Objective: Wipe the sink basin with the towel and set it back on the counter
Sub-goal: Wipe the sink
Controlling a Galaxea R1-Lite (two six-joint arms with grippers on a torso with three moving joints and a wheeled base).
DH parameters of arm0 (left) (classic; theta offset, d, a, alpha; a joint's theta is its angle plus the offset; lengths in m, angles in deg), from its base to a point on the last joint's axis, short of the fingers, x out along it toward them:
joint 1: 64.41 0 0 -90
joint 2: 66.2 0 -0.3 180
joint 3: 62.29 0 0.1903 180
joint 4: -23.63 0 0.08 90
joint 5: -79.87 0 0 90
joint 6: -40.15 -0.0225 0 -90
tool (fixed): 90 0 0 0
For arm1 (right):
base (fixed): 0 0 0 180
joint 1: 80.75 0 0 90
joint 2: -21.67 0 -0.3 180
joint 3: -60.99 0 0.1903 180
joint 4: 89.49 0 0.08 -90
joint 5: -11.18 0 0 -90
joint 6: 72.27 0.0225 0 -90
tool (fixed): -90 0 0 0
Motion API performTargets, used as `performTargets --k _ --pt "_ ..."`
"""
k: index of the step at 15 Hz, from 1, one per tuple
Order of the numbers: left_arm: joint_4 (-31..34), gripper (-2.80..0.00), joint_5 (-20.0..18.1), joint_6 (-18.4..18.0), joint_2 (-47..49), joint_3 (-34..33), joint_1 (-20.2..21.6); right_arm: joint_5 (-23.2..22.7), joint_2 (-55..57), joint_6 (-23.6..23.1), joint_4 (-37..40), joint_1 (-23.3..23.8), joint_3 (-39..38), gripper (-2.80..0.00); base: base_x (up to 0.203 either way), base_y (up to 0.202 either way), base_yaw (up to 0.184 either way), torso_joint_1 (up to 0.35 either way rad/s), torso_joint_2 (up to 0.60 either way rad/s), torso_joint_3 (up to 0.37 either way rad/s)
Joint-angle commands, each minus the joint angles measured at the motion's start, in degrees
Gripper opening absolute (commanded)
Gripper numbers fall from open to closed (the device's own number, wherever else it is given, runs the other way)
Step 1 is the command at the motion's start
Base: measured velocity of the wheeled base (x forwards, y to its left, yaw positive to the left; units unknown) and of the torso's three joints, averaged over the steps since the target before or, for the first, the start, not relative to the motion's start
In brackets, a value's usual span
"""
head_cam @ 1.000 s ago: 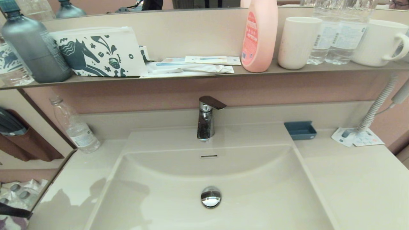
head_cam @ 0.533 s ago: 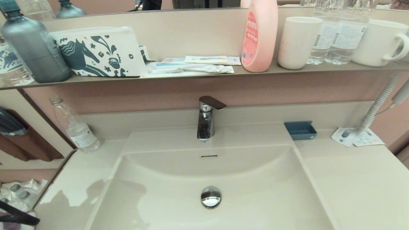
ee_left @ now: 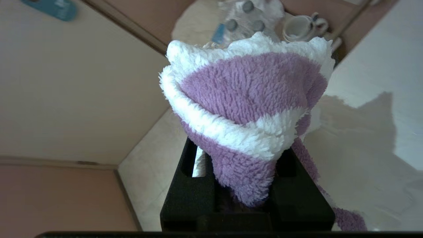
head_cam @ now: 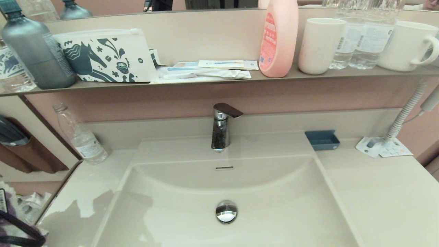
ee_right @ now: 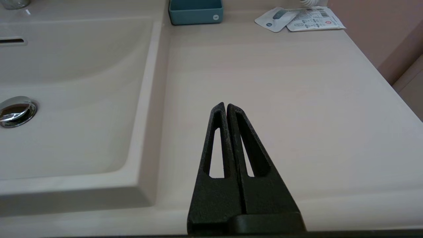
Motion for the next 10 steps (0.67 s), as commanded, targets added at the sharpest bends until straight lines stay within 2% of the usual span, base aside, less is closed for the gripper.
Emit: performTargets --k 1,4,6,10 --pt "0.0 -2.8 -1.5 -0.1 1.0 -0.2 1.6 0.0 0.0 0.0 0.0 0.0 0.0 -2.8 0.0 0.0 0.0 0.0 0.0 0.0" --pt "0.1 -2.8 -8.2 -0.2 3.5 -0.6 6.8 0.0 0.0 0.0 0.0 0.0 0.0 -2.8 0.0 0.0 0.0 0.0 0.0 0.0" --pt "0.0 -2.8 -10.9 -0.2 4.5 -2.8 7.6 0.0 0.0 0.0 0.0 0.0 0.0 -2.8 0.0 0.0 0.0 0.0 0.0 0.0" --pt "-0.3 -2.8 -12.2 0.0 7.7 -6.8 7.9 0.0 0.0 0.0 0.0 0.0 0.0 -2.8 0.0 0.0 0.0 0.0 0.0 0.0"
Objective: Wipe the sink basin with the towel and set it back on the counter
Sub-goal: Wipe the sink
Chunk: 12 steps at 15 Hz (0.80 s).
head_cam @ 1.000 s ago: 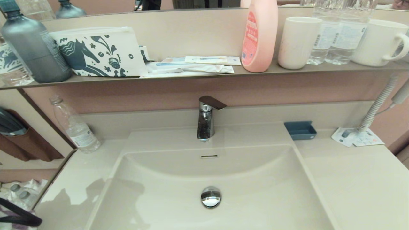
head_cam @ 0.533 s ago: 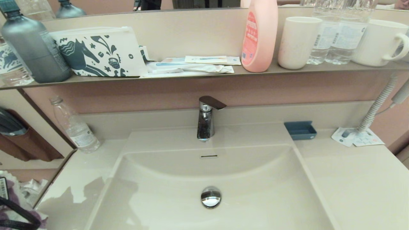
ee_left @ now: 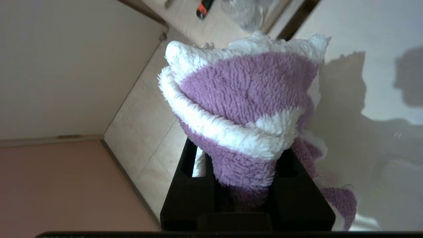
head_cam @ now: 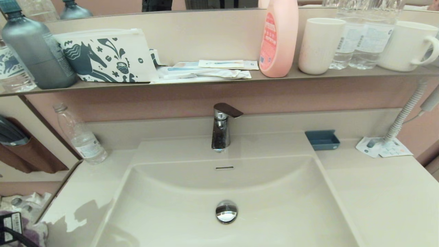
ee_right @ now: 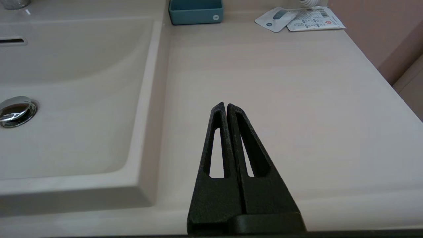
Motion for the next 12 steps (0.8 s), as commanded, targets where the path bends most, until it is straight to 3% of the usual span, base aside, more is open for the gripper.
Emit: performTargets --k 1,5,7,11,12 --pt "-0.1 -2.8 -0.5 0.0 2.2 -1.6 -0.1 0.0 0.0 0.0 0.0 0.0 0.0 -2.8 0.0 0.0 0.0 0.0 0.0 0.0" --pt "0.1 -2.8 -2.9 -0.5 5.2 -2.6 -0.2 0.0 0.0 0.0 0.0 0.0 0.0 -2.8 0.0 0.0 0.0 0.0 0.0 0.0" --pt "0.0 -2.8 -4.7 -2.6 6.8 -1.0 -0.2 0.0 0.0 0.0 0.0 0.0 0.0 -2.8 0.0 0.0 0.0 0.0 0.0 0.0" --pt "0.1 -2.8 -5.0 -4.3 6.0 -1.8 -0.2 0.0 0.0 0.0 0.0 0.0 0.0 -2.8 0.0 0.0 0.0 0.0 0.0 0.0" --pt "0.2 0.0 -5.0 -4.3 5.7 -2.1 -0.2 0.0 0.0 0.0 0.0 0.0 0.0 -2.8 0.0 0.0 0.0 0.0 0.0 0.0"
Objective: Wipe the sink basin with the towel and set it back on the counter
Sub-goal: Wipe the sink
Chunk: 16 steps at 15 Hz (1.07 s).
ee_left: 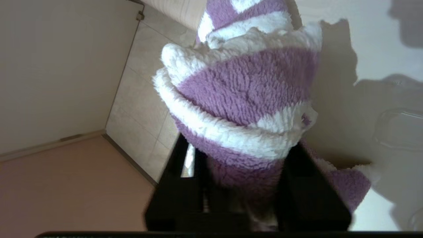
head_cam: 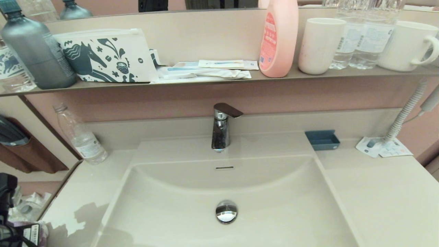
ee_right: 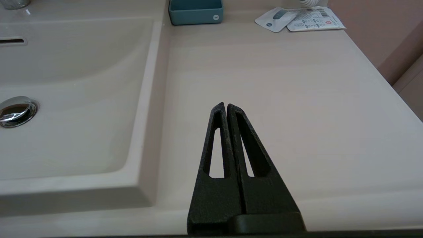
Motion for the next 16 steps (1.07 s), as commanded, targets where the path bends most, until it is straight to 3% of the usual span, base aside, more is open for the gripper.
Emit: performTargets --k 1,6,9,16 --pt "-0.1 0.0 0.2 0.0 -0.2 -0.7 0.0 0.0 0.0 0.0 0.0 0.0 0.0 -2.8 0.0 0.0 0.0 0.0 0.0 0.0" --pt "-0.2 0.0 0.6 0.0 -3.2 -1.1 -2.5 0.0 0.0 0.0 0.0 0.0 0.0 -2.8 0.0 0.0 0.0 0.0 0.0 0.0" --pt "-0.2 0.0 5.0 0.0 -4.2 -0.5 -6.3 0.0 0.0 0.0 0.0 0.0 0.0 -2.8 0.0 0.0 0.0 0.0 0.0 0.0" --pt "0.1 0.0 5.6 -0.1 -4.5 -1.1 -7.0 0.0 0.0 0.0 0.0 0.0 0.0 -2.8 0.0 0.0 0.0 0.0 0.0 0.0"
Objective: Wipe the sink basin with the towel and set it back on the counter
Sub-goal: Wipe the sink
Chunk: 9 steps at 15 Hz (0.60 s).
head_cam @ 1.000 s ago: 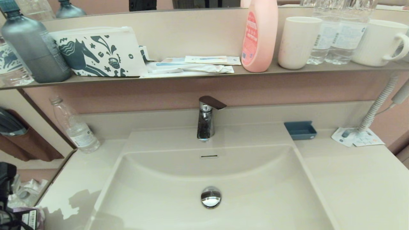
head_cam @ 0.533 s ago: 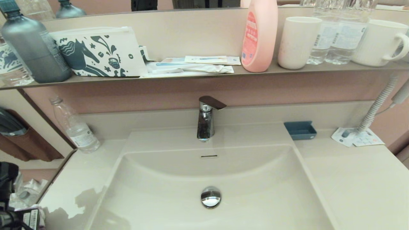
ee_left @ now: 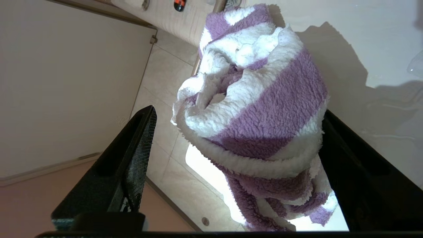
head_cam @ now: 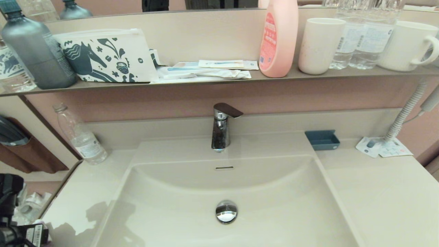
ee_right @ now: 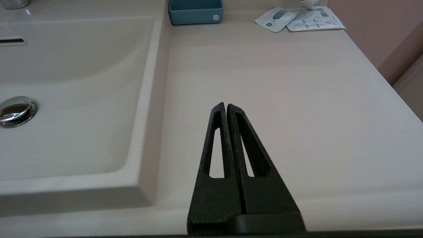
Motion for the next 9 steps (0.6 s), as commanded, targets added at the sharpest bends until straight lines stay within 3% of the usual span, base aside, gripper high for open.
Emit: performTargets --k 1,4,8,9 --pt "-0.1 0.0 0.4 -0.1 -0.3 0.2 -0.1 0.0 0.0 0.0 0.0 0.0 0.0 -2.8 0.0 0.0 0.0 0.0 0.0 0.0" --pt "0.0 0.0 2.0 -0.1 -0.2 1.0 -1.9 0.0 0.0 0.0 0.0 0.0 0.0 -2.8 0.0 0.0 0.0 0.0 0.0 0.0" --pt "0.2 0.0 6.2 0.4 0.3 0.4 -5.8 0.0 0.0 0.0 0.0 0.0 0.0 -2.8 0.0 0.0 0.0 0.0 0.0 0.0" --pt "0.1 0.0 8.8 0.5 0.4 0.0 -6.4 0.0 0.0 0.0 0.0 0.0 0.0 -2.8 0.0 0.0 0.0 0.0 0.0 0.0"
